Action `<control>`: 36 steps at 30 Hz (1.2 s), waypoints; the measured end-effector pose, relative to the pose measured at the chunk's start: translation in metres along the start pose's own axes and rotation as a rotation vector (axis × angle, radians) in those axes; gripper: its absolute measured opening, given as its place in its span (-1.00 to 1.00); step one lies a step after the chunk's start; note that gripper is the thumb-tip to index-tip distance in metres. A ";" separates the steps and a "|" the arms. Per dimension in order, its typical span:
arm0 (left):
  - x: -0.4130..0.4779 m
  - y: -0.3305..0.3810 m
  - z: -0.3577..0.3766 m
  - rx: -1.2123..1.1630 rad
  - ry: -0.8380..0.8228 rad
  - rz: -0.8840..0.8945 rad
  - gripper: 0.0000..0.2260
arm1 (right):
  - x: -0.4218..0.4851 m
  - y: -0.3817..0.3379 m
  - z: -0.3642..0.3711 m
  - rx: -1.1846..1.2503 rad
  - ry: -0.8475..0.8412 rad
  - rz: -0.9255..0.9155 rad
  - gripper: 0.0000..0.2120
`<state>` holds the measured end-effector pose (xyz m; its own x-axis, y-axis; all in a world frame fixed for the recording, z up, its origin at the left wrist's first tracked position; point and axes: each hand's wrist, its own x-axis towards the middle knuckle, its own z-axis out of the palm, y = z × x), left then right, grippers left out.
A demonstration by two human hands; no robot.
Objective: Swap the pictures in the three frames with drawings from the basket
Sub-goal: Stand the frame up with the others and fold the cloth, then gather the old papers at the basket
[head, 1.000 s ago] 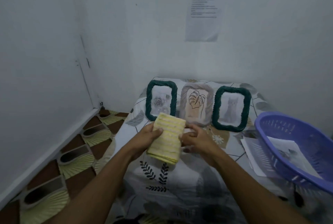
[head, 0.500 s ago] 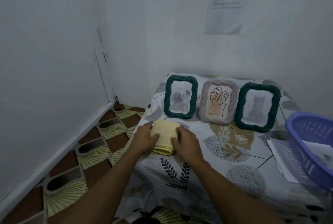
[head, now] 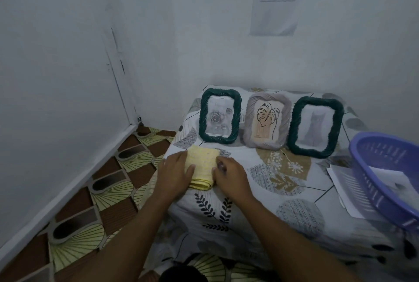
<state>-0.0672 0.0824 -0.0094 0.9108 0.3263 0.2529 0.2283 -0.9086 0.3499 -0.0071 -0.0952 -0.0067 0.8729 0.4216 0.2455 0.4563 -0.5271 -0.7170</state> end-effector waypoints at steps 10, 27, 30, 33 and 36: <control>0.006 0.117 0.012 -0.051 -0.110 0.253 -0.45 | -0.032 0.037 -0.156 -0.419 0.141 -0.129 -0.71; -0.014 0.321 0.098 -0.072 -0.317 0.313 -0.58 | -0.127 0.133 -0.315 -0.931 0.048 0.142 -0.71; -0.013 0.340 0.104 -0.021 -0.355 0.241 -0.46 | -0.131 0.142 -0.330 -0.883 0.049 0.171 -0.71; -0.011 0.352 0.116 -0.028 -0.356 0.161 -0.38 | -0.133 0.148 -0.334 -0.849 0.063 0.194 -0.70; -0.012 0.361 0.126 -0.075 -0.285 0.147 -0.45 | -0.133 0.150 -0.334 -0.826 0.059 0.215 -0.69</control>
<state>0.0476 -0.2821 0.0003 0.9942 0.0972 0.0465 0.0709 -0.9151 0.3969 0.0031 -0.4765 0.0708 0.9521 0.2235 0.2088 0.2389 -0.9697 -0.0517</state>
